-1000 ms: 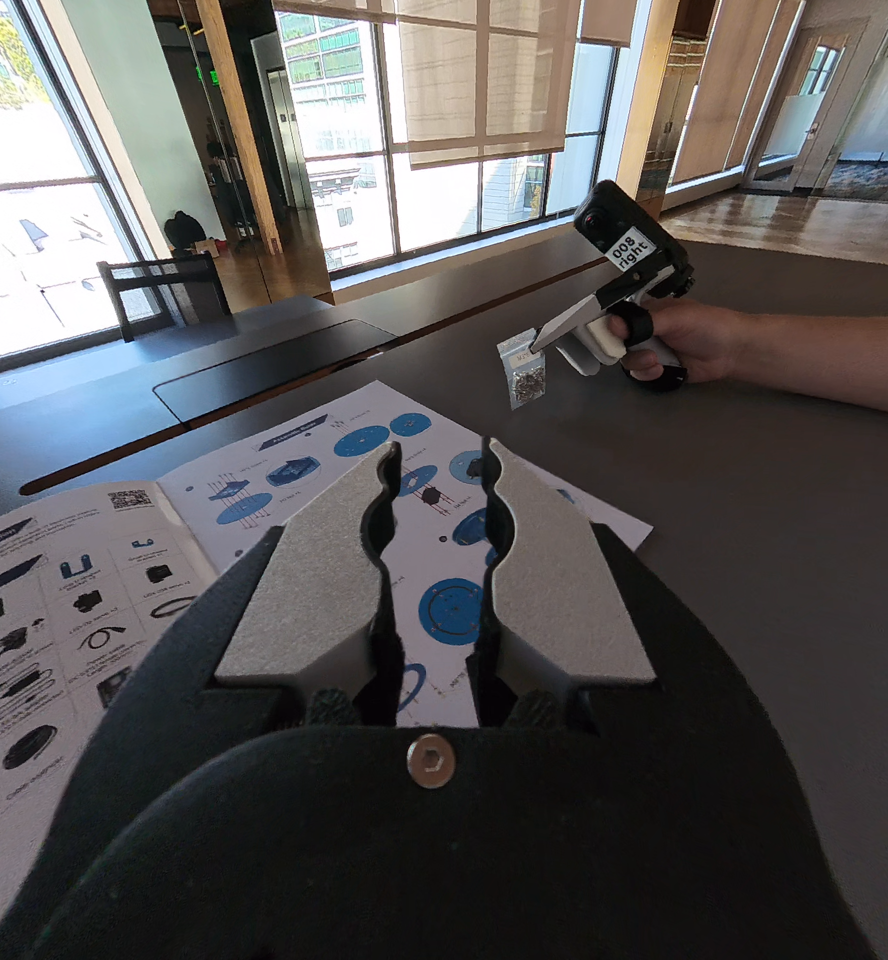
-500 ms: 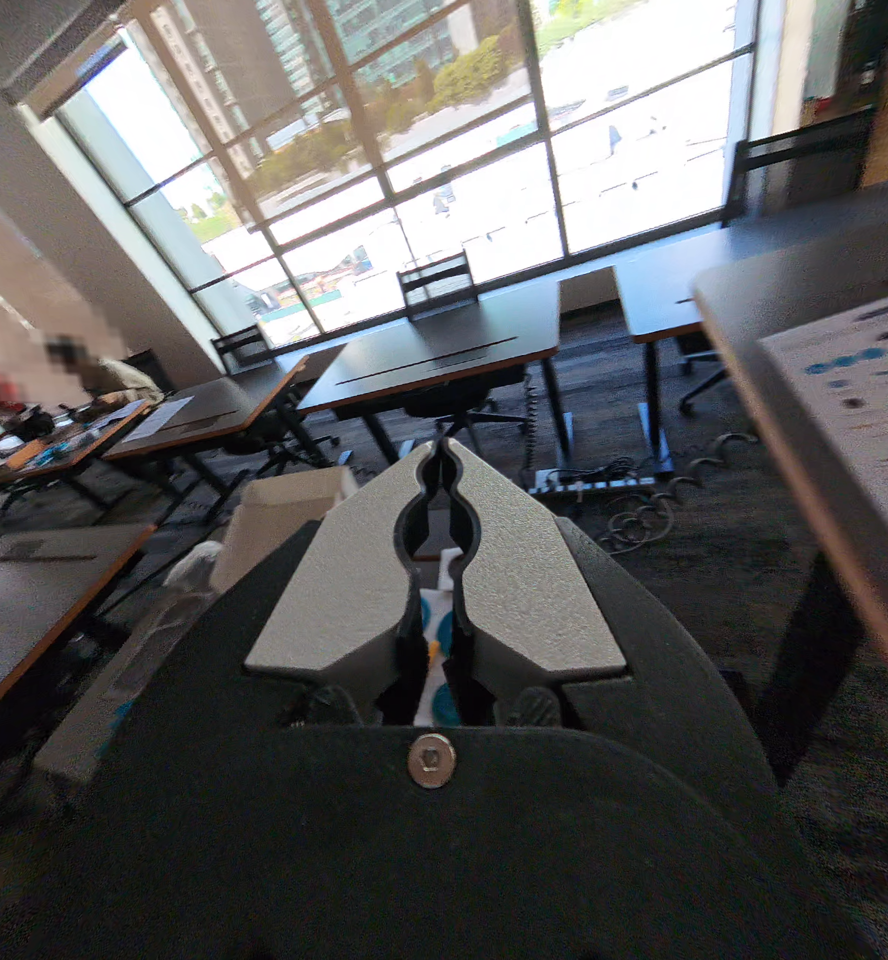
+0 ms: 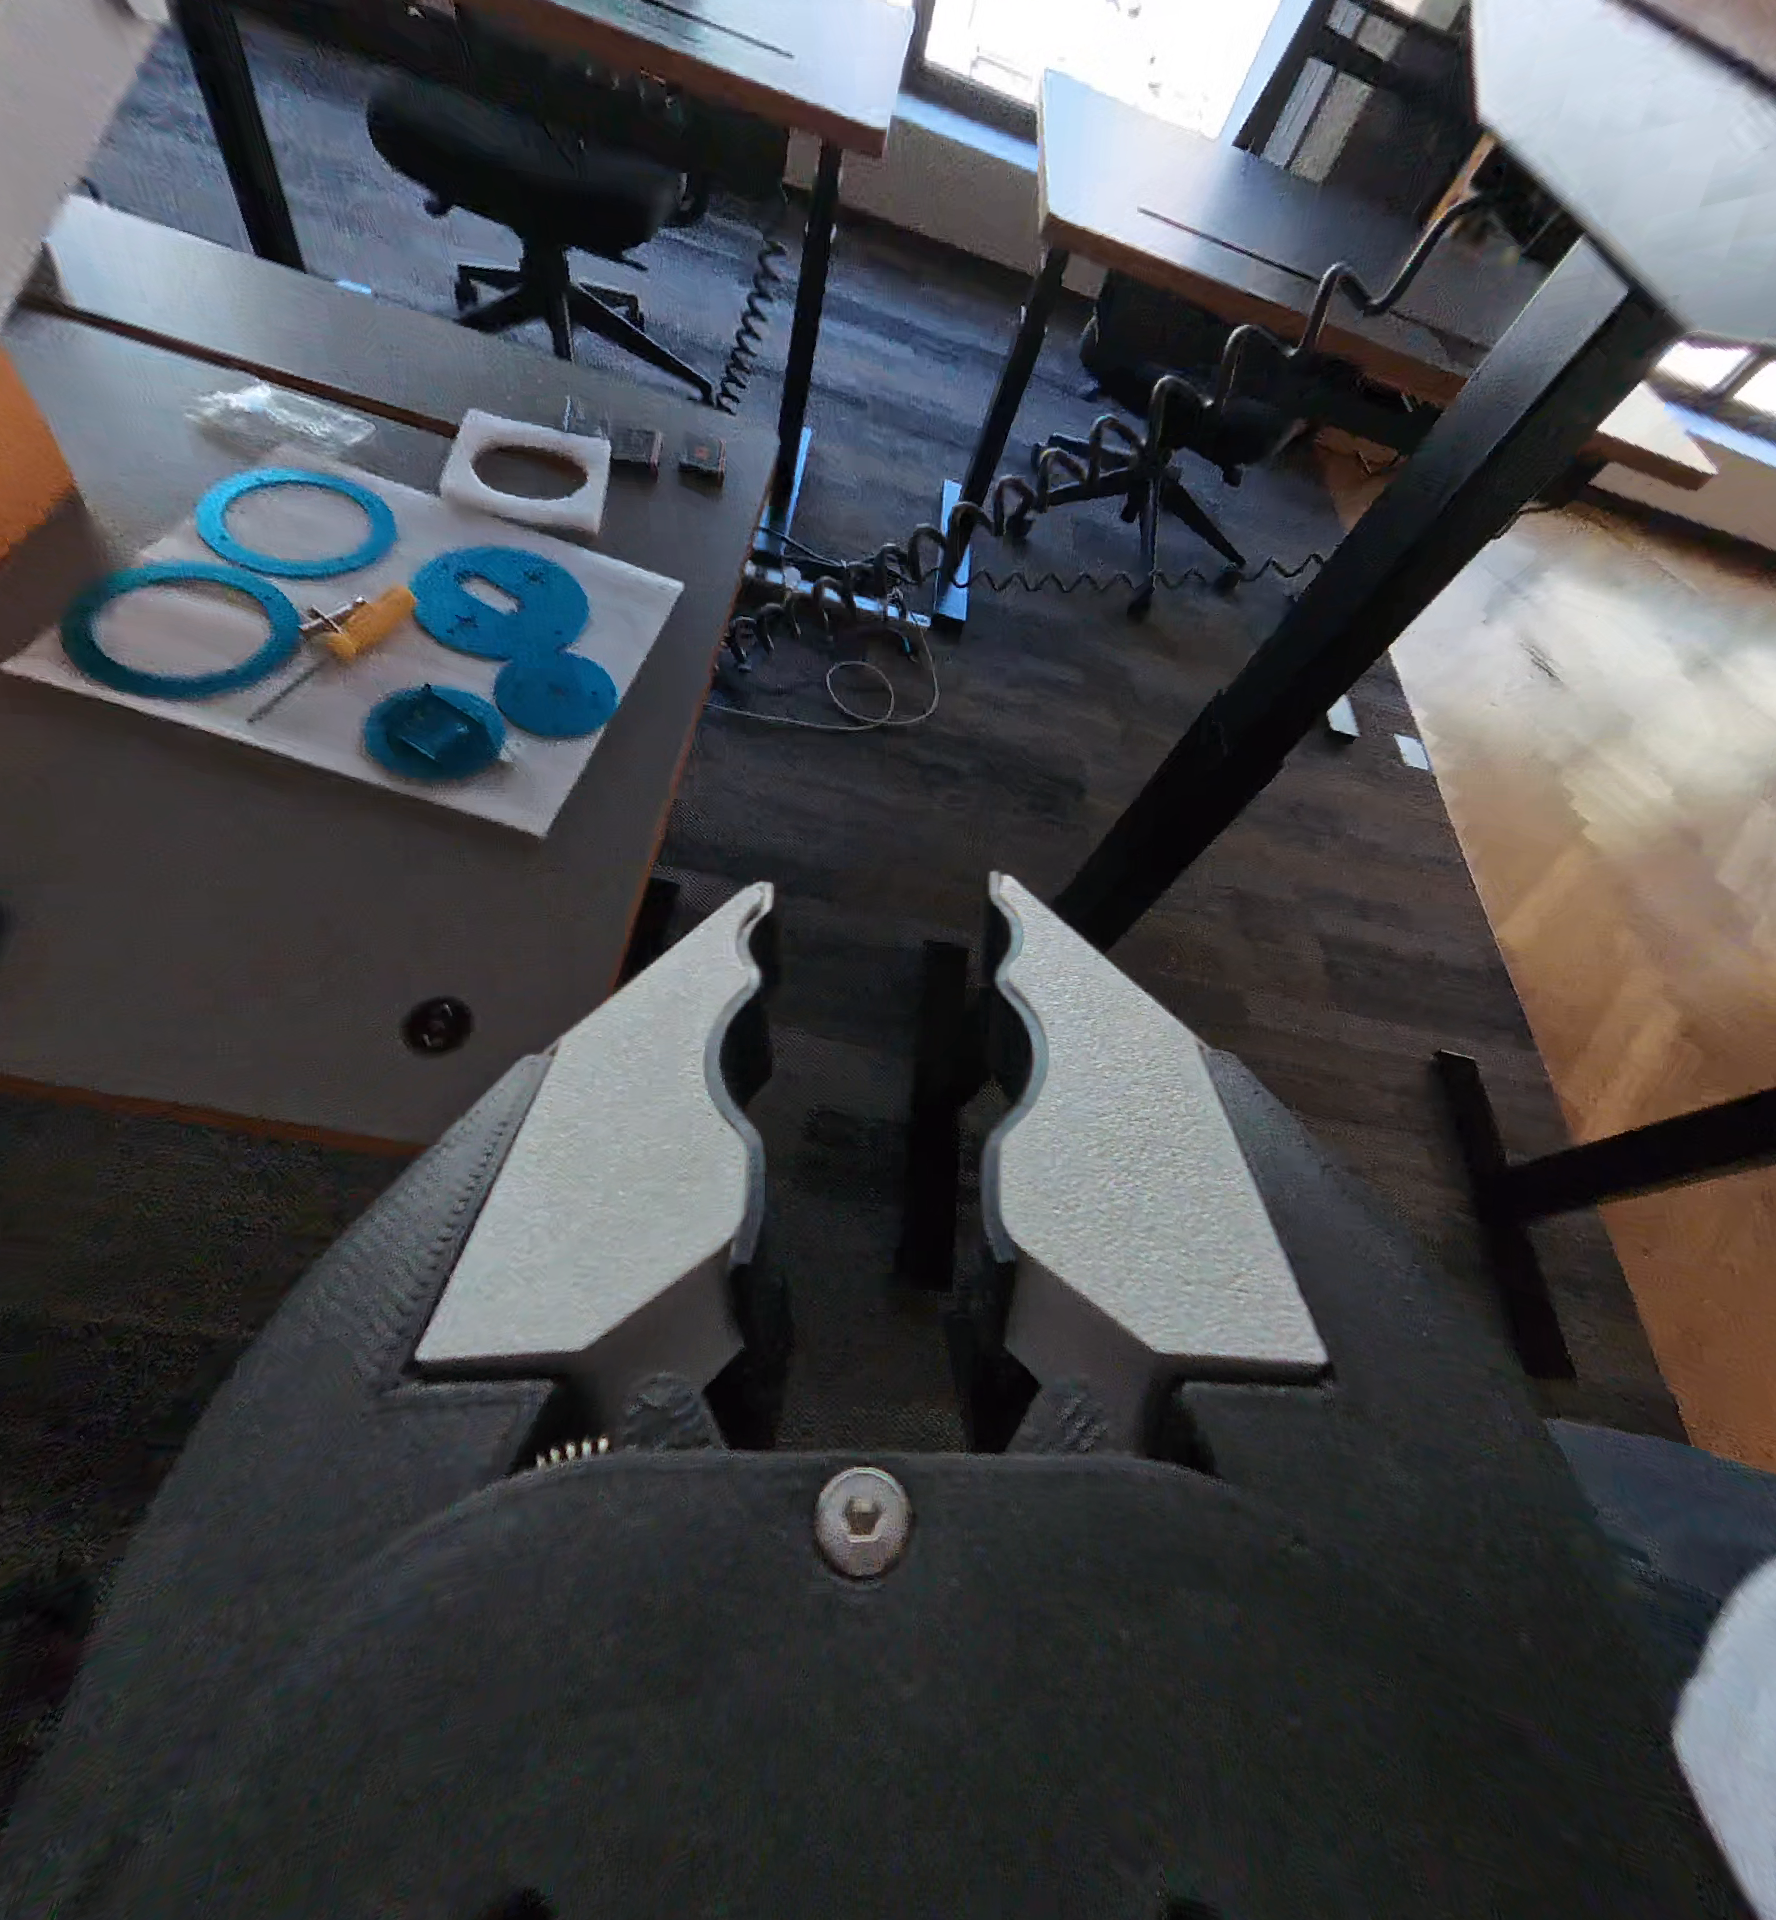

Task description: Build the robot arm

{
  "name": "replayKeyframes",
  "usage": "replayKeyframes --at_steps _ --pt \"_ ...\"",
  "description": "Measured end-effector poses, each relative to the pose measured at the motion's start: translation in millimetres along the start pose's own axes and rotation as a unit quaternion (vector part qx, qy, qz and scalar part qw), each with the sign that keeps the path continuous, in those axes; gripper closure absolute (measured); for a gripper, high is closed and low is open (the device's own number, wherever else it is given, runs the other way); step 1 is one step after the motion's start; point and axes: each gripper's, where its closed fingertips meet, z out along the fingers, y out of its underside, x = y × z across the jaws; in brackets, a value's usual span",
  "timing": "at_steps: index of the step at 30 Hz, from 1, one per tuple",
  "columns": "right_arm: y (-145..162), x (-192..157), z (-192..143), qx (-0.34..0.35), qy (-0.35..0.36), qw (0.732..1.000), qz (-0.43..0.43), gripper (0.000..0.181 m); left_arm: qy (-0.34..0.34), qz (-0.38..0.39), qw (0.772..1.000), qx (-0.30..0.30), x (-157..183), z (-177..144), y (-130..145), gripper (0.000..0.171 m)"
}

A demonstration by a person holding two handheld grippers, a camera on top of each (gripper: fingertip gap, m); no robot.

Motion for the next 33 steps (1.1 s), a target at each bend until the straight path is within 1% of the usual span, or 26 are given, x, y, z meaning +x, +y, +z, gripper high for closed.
replayKeyframes --at_steps 1,2,3,4,6,8,9,10,11,12,14,15,16,17,19,20,21,22,24,27,28,29,30,31,32,33 --pt "0 0 0 0.001 0.001 1.000 -0.001 0.181 -0.012 0.030 0.999 0.006 -2 10 -8 0.136" --pt "0 1 0 -0.001 0.000 1.000 0.002 0.181 -0.023 0.072 0.997 0.013 -6 12 -37 0.136" --pt "0 1 0 -0.003 -0.001 1.000 0.005 0.181 -0.020 0.124 0.992 0.023 -7 6 -87 0.137" --pt "1 1 1 -0.004 -0.002 1.000 0.006 0.181 -0.020 0.179 0.983 0.035 -7 -9 -152 0.141" --pt "1 -1 1 -0.005 -0.007 1.000 0.004 0.181 -0.040 0.268 0.961 0.059 -6 -62 -307 0.143" --pt "0 -2 -1 0.001 -0.008 1.000 0.001 0.181 -0.035 0.284 0.956 0.063 14 -129 -450 0.137" --pt "-1 -2 -1 0.004 -0.009 1.000 0.001 0.181 -0.021 0.283 0.955 0.082 36 -164 -511 0.137" --pt "-2 -2 -2 0.006 -0.009 1.000 0.002 0.181 -0.008 0.282 0.953 0.111 61 -197 -559 0.138" --pt "-1 -2 -1 0.005 -0.010 1.000 0.004 0.181 -0.012 0.287 0.948 0.139 82 -224 -597 0.141" --pt "-1 -1 -1 0.001 -0.011 1.000 0.008 0.181 -0.032 0.307 0.938 0.158 98 -244 -621 0.140" --pt "3 -1 1 -0.012 -0.016 1.000 0.015 0.181 -0.090 0.370 0.907 0.178 119 -263 -639 0.141" --pt "4 -1 2 -0.019 -0.018 1.000 0.017 0.181 -0.114 0.398 0.890 0.190 123 -264 -637 0.142" --pt "6 -2 3 -0.024 -0.022 0.999 0.017 0.181 -0.118 0.418 0.879 0.194 126 -257 -626 0.151" --pt "7 -3 4 -0.028 -0.026 0.999 0.017 0.181 -0.108 0.422 0.882 0.182 122 -241 -605 0.155" --pt "7 -5 4 -0.032 -0.031 0.999 0.014 0.181 -0.070 0.387 0.911 0.124 99 -189 -536 0.145" --pt "7 -6 4 -0.031 -0.033 0.999 0.012 0.181 -0.051 0.359 0.927 0.093 83 -159 -491 0.141" --pt "7 -7 3 -0.029 -0.036 0.999 0.010 0.181 -0.022 0.327 0.942 0.066 70 -128 -437 0.139" --pt "6 -8 3 -0.026 -0.039 0.999 0.008 0.181 0.015 0.289 0.956 0.046 61 -97 -377 0.139" --pt "5 -10 1 -0.020 -0.044 0.999 0.005 0.181 0.069 0.190 0.979 0.037 43 -40 -248 0.138" --pt "4 -14 -1 -0.012 -0.047 0.999 -0.006 0.181 0.056 0.043 0.997 0.009 13 30 -47 0.138" --pt "3 -15 -1 -0.009 -0.047 0.999 -0.013 0.181 0.049 0.008 0.999 -0.004 11 44 5 0.140" --pt "3 -16 -2 -0.006 -0.045 0.999 -0.018 0.181 0.039 -0.006 0.999 -0.017 11 52 37 0.141" --pt "2 -16 -2 -0.005 -0.046 0.999 -0.018 0.181 0.035 0.010 0.999 -0.020 12 54 43 0.143" --pt "2 -15 -2 -0.005 -0.045 0.999 -0.016 0.181 0.026 0.055 0.998 -0.017 10 49 23 0.146" --pt "2 -15 -2 -0.005 -0.046 0.999 -0.014 0.181 0.007 0.120 0.993 -0.005 2 38 -21 0.148" --pt "2 -15 -2 -0.005 -0.047 0.999 -0.012 0.181 -0.015 0.185 0.982 0.018 -5 18 -85 0.149"
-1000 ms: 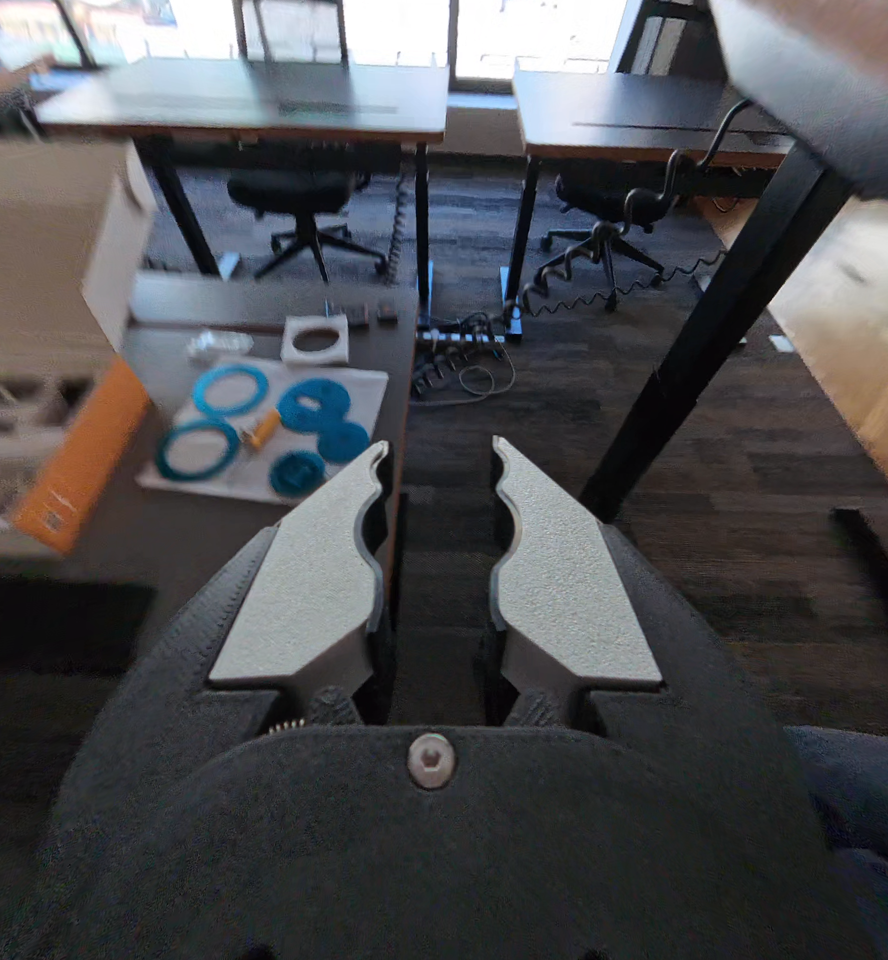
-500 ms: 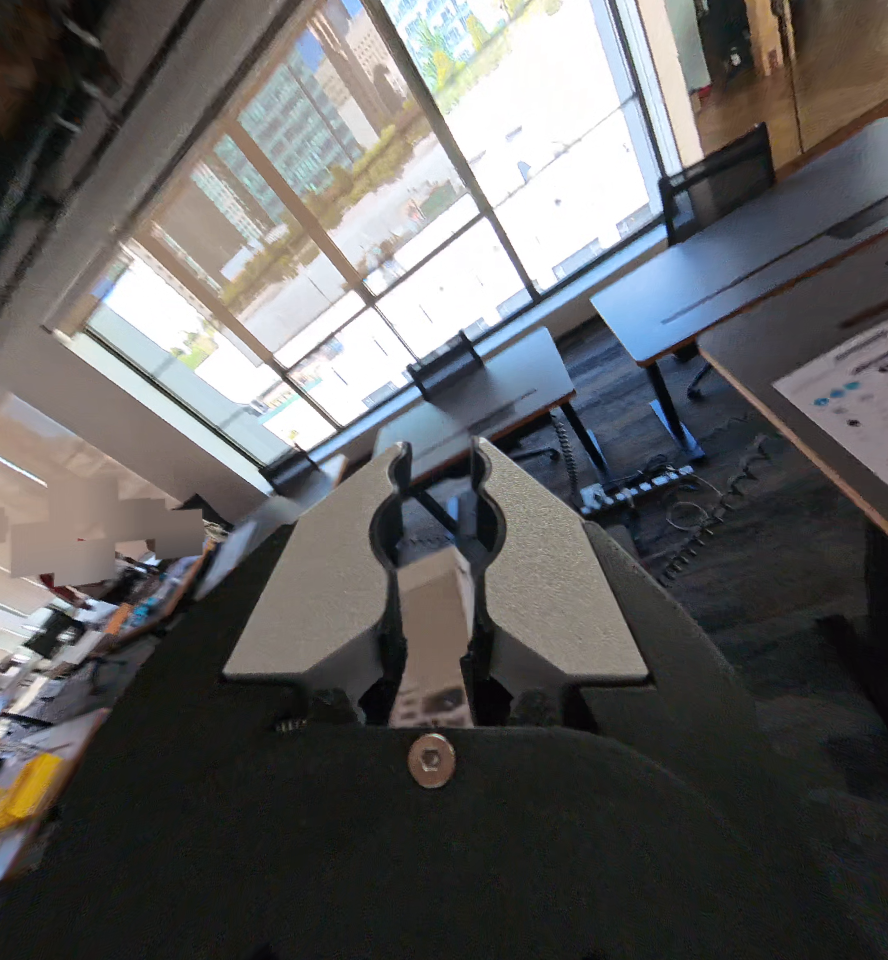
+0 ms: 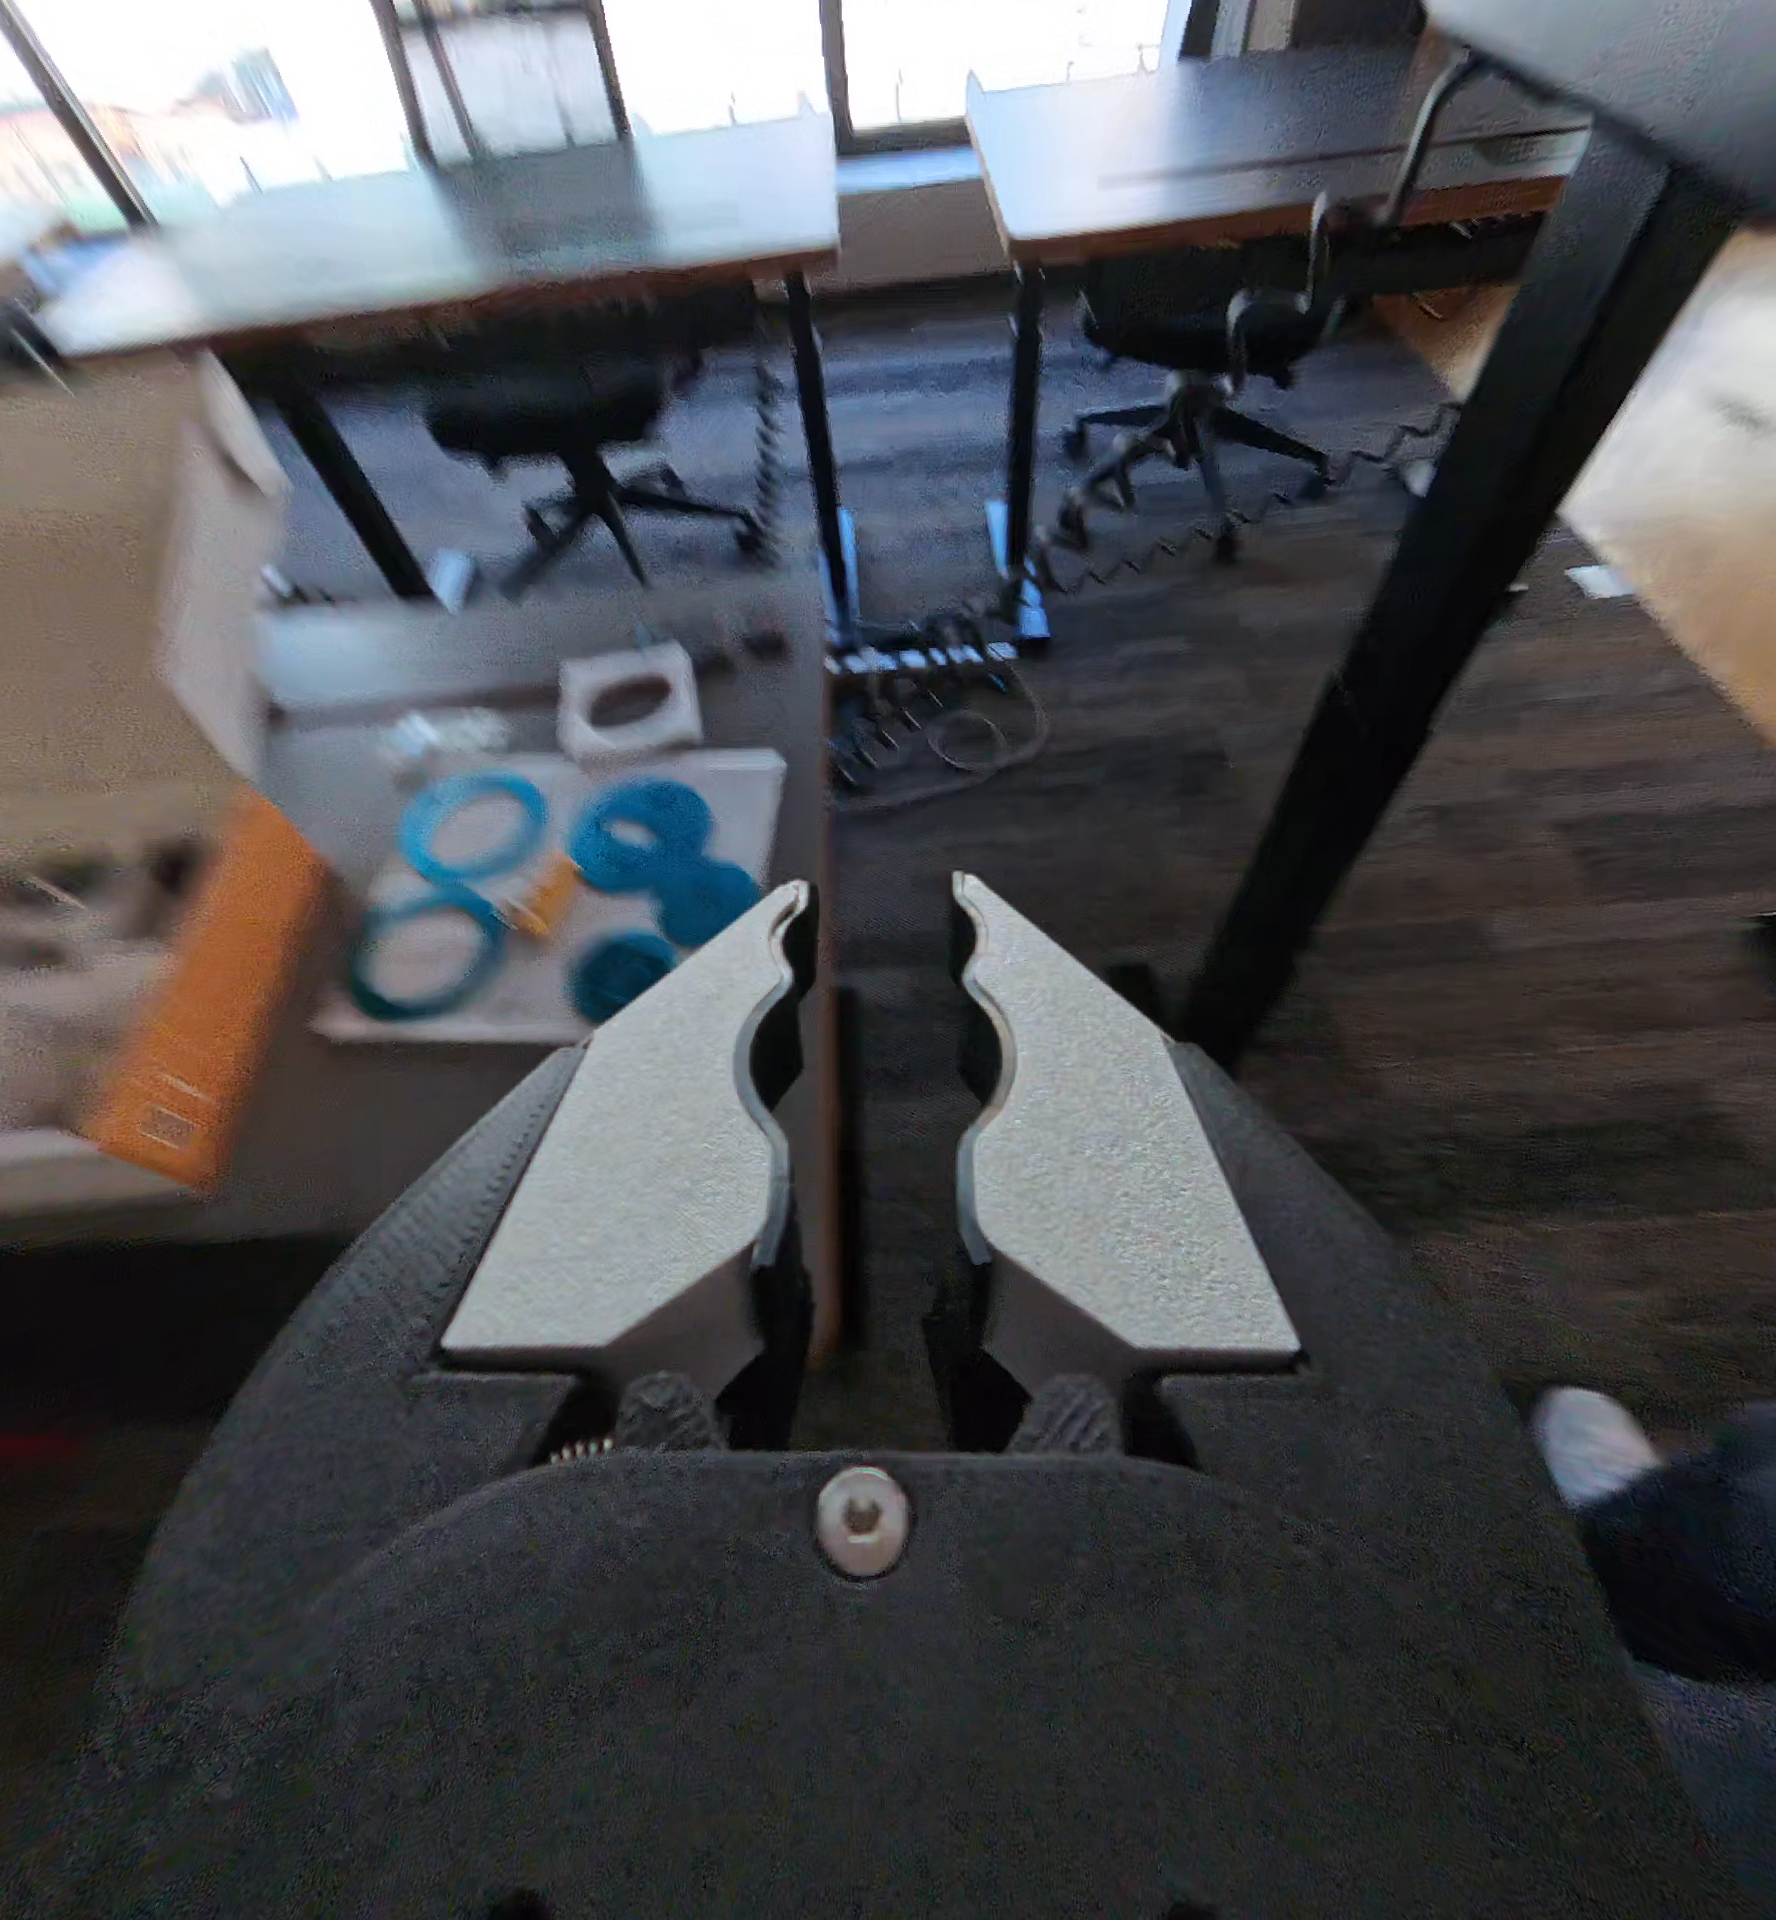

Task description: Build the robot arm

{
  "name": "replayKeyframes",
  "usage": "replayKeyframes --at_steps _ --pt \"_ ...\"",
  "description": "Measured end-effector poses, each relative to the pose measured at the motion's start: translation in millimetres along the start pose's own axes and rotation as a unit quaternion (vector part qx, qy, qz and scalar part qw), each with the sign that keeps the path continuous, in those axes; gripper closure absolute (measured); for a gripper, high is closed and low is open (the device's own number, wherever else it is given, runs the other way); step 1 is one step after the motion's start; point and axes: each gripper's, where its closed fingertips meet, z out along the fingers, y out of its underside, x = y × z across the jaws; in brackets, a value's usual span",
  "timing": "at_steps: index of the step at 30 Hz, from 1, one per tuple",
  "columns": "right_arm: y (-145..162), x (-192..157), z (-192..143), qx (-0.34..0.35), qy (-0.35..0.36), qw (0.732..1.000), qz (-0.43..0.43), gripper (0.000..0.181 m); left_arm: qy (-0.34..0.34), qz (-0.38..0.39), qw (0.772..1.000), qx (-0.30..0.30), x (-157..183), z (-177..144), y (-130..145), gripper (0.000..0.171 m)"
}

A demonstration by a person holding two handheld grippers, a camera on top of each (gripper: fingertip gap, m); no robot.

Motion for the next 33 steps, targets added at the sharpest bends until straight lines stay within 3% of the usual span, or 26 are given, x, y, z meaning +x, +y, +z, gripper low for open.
replayKeyframes --at_steps 3,5,7,9,11,13,16,20,22,23,25,29,33 --pt "0 0 0 -0.002 -0.002 1.000 0.003 0.181 -0.042 0.099 0.990 0.093 -80 -91 -224 0.141" --pt "1 1 1 -0.004 0.002 1.000 0.001 0.181 -0.054 0.110 0.985 0.118 -106 -155 -345 0.128" --pt "1 1 1 -0.005 0.004 1.000 -0.001 0.181 -0.091 0.138 0.978 0.127 -119 -204 -422 0.129" --pt "1 1 1 -0.004 0.005 1.000 0.000 0.181 -0.150 0.179 0.962 0.141 -126 -234 -459 0.124" --pt "1 2 1 -0.004 0.005 1.000 0.004 0.181 -0.163 0.201 0.954 0.152 -120 -237 -457 0.126" --pt "2 1 2 -0.008 0.002 1.000 0.003 0.181 -0.131 0.192 0.962 0.147 -109 -213 -418 0.128" --pt "3 1 2 -0.012 0.003 1.000 0.005 0.181 -0.020 0.094 0.990 0.107 -79 -143 -300 0.124" --pt "2 3 2 -0.009 0.012 1.000 0.004 0.181 0.082 -0.061 0.992 0.072 -13 -55 -122 0.127" --pt "3 5 2 -0.008 0.018 1.000 0.004 0.181 0.116 -0.099 0.987 0.060 34 -28 -75 0.128" --pt "4 5 3 -0.011 0.019 1.000 0.005 0.181 0.130 -0.103 0.984 0.071 58 -22 -73 0.129" --pt "10 3 6 -0.032 0.014 0.999 0.010 0.181 0.148 -0.086 0.979 0.111 99 -22 -101 0.130" --pt "35 1 17 -0.115 0.006 0.993 0.030 0.181 0.204 -0.038 0.958 0.197 180 -40 -219 0.134" --pt "52 -3 22 -0.171 -0.006 0.985 0.033 0.181 0.311 0.000 0.931 0.193 302 -26 -303 0.135"
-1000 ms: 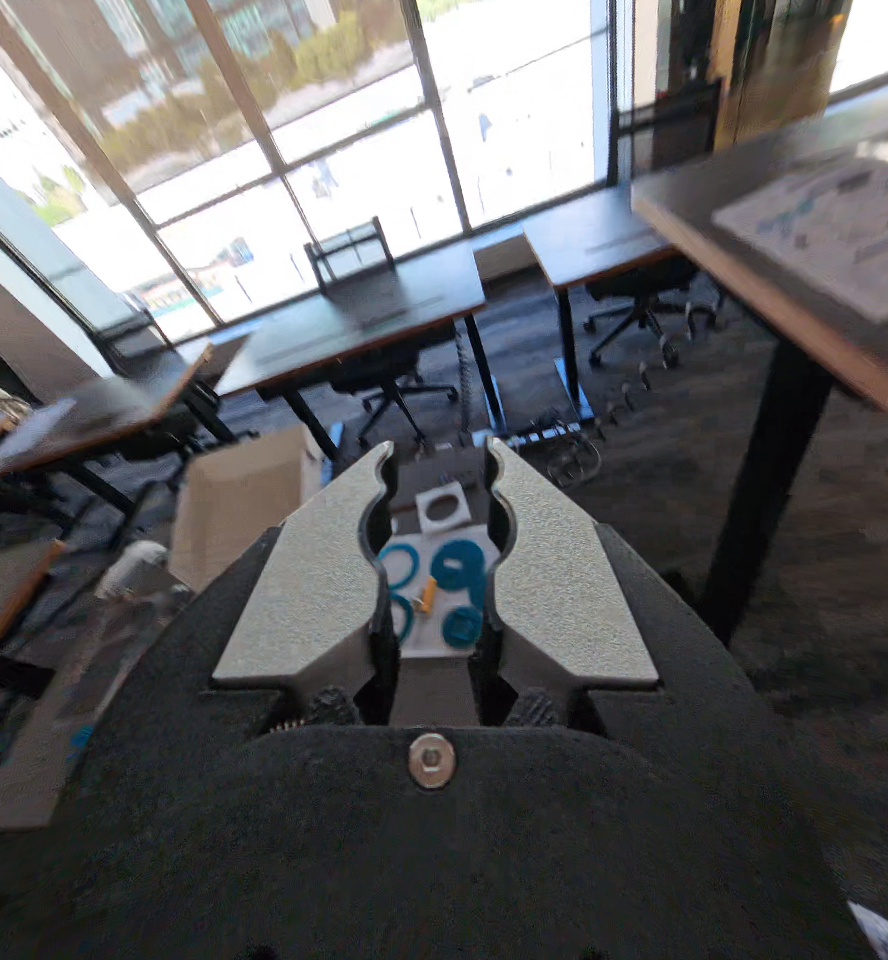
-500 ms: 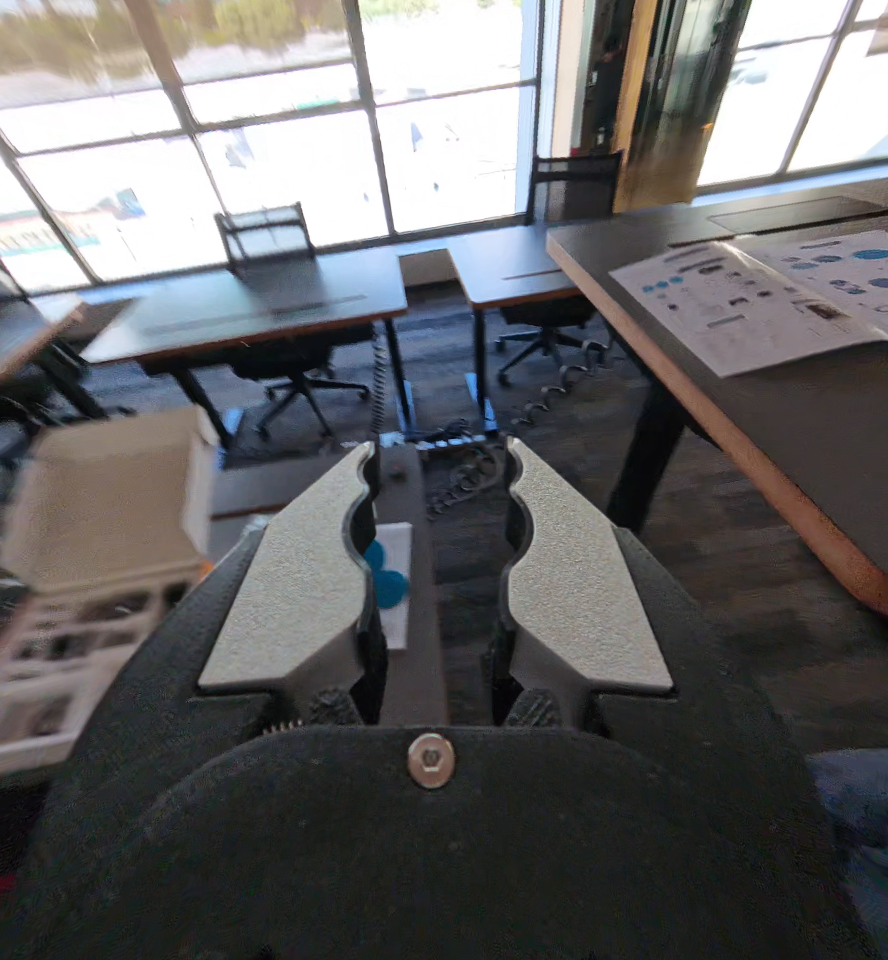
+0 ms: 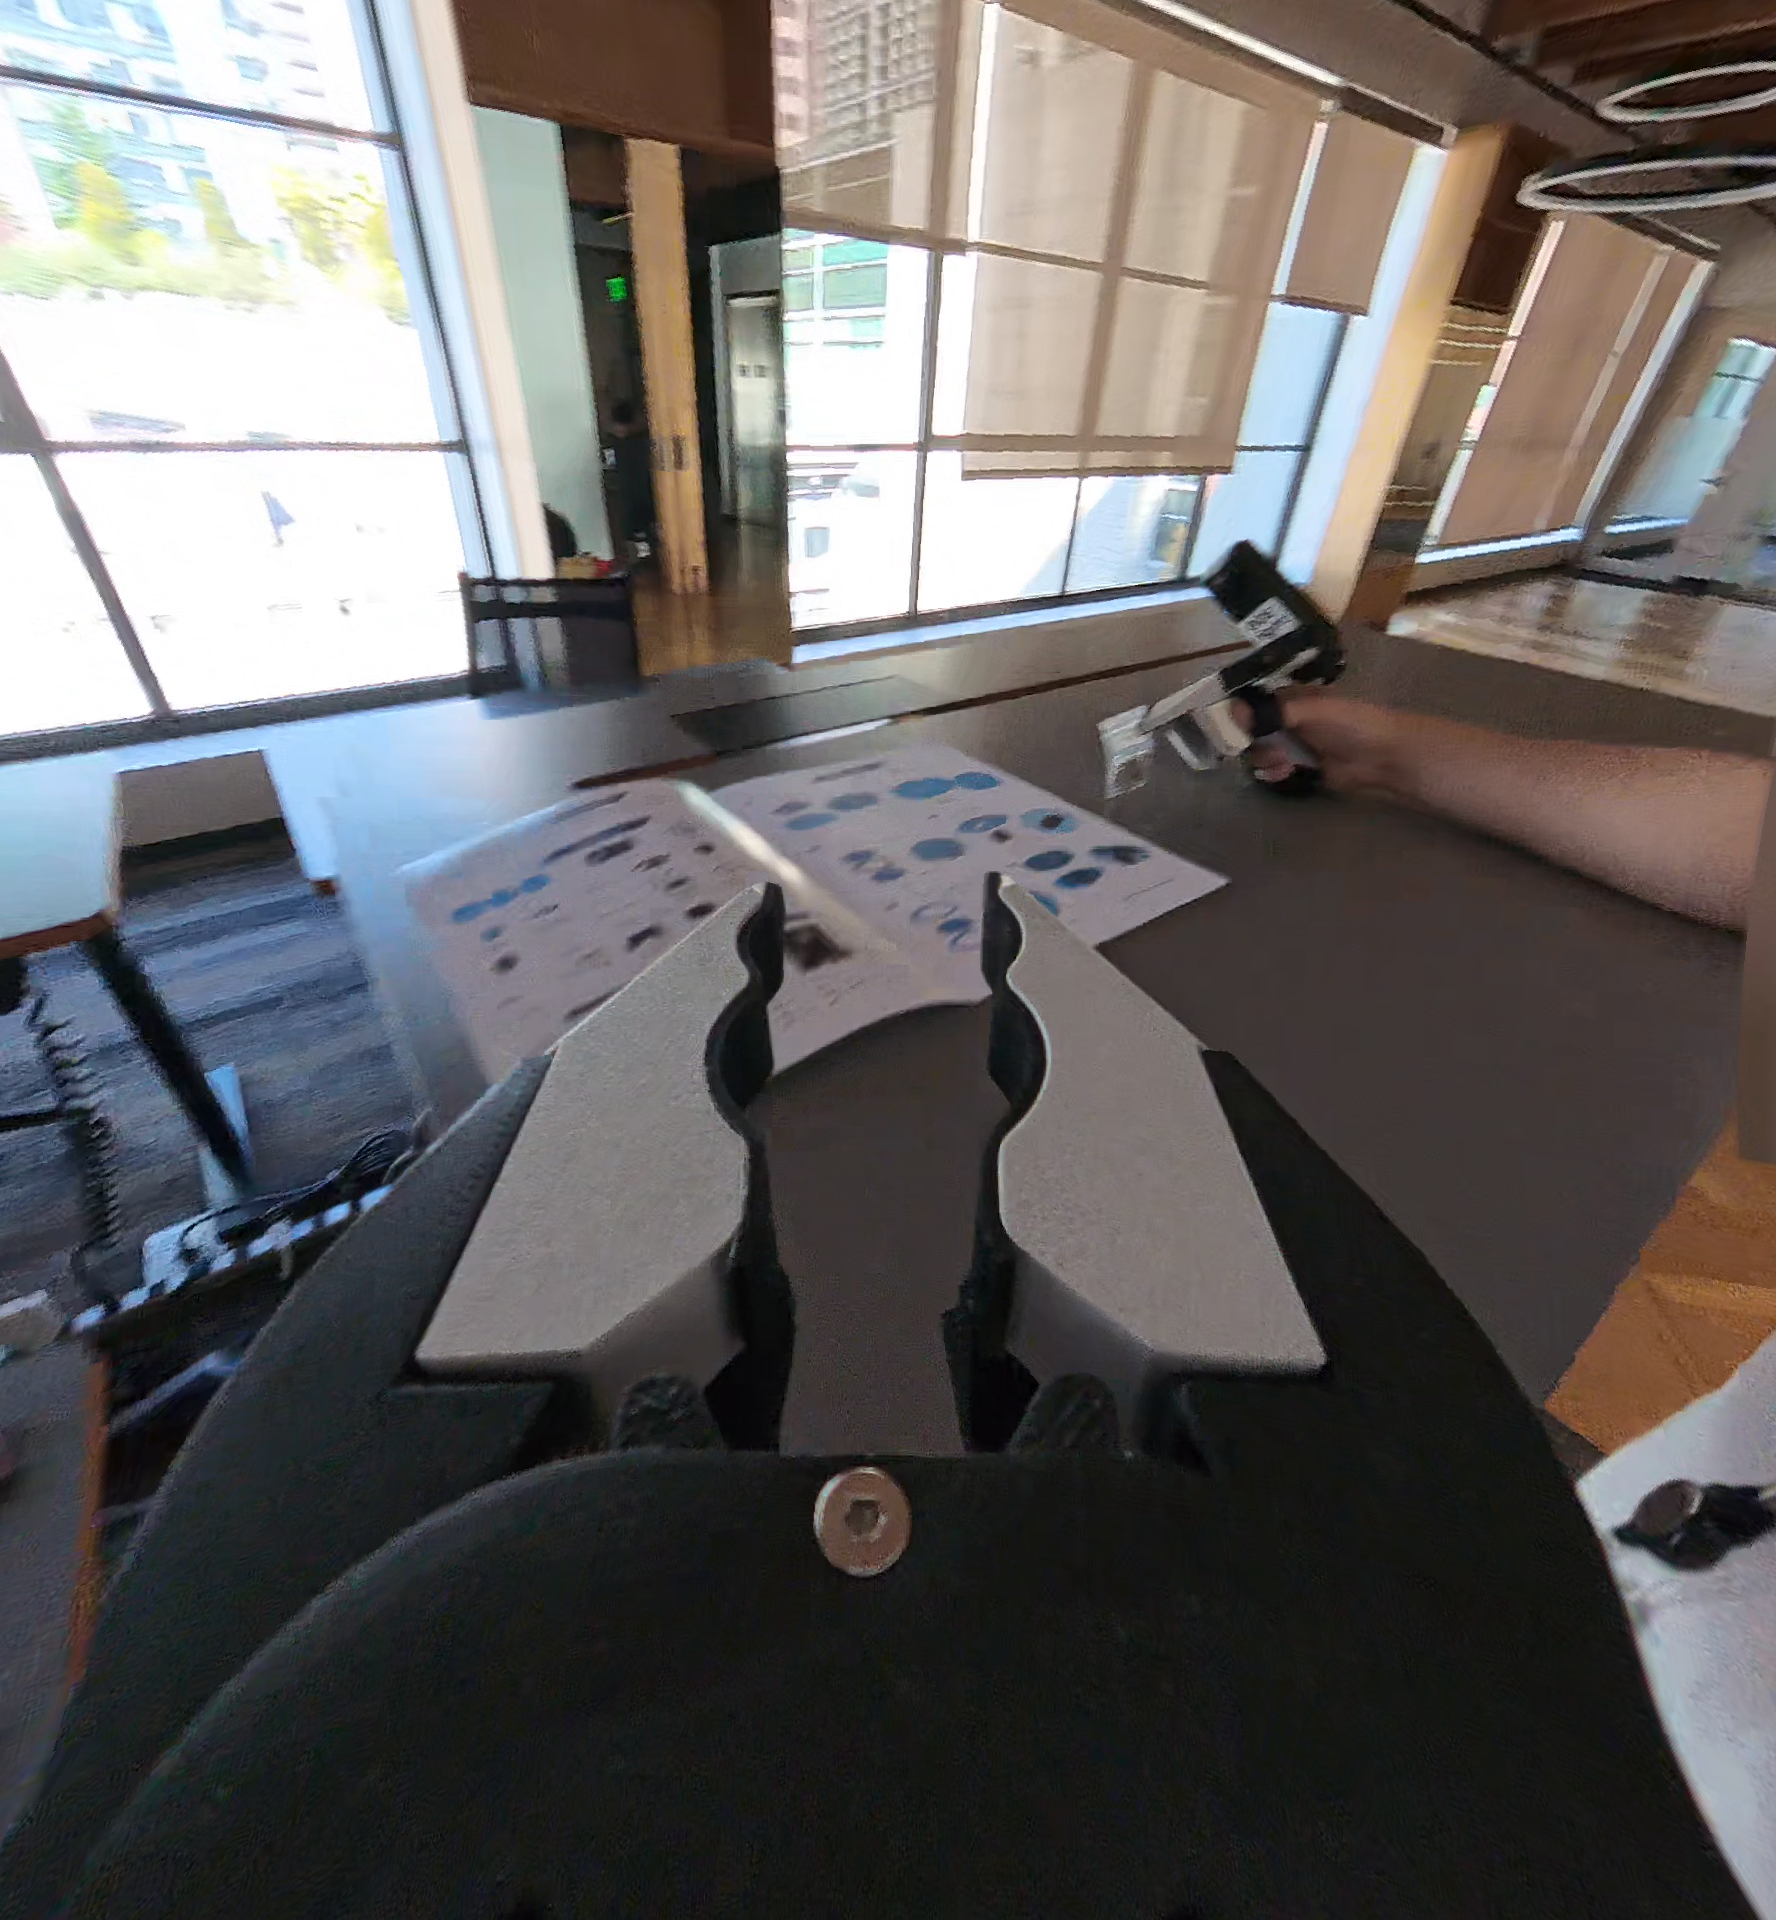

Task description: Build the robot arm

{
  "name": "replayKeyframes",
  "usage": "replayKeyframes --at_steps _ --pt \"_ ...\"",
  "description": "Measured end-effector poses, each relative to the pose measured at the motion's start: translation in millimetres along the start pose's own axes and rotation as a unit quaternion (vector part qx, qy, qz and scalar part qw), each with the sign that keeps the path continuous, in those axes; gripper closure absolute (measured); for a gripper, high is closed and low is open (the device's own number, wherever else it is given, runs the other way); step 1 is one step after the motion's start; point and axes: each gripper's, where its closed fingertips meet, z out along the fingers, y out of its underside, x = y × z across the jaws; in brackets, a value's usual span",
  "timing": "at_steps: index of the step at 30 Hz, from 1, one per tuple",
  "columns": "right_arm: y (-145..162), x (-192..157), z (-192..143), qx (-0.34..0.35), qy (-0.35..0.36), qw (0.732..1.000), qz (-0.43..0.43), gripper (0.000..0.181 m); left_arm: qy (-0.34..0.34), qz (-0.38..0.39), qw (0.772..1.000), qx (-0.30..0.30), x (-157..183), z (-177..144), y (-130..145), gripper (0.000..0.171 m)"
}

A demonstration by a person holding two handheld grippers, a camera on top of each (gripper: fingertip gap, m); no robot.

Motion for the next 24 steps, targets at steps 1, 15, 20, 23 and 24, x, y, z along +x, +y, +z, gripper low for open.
replayKeyframes --at_steps 1,15,20,23,24 --pt "-1 0 0 0.002 0.002 1.000 -0.001 0.181 0.023 0.005 1.000 0.016 18 28 -14 0.137" --pt "-7 15 -3 0.016 0.032 0.999 0.026 0.181 -0.009 0.063 0.980 0.190 -35 206 -190 0.145" --pt "-8 25 -1 0.010 0.061 0.998 0.026 0.181 -0.065 0.055 0.990 0.114 -102 197 -174 0.144" --pt "-4 28 2 -0.009 0.071 0.997 0.026 0.181 -0.094 0.016 0.991 0.099 -126 190 -167 0.146" --pt "-4 27 2 -0.009 0.073 0.997 0.023 0.181 -0.097 0.008 0.990 0.100 -130 189 -167 0.146"
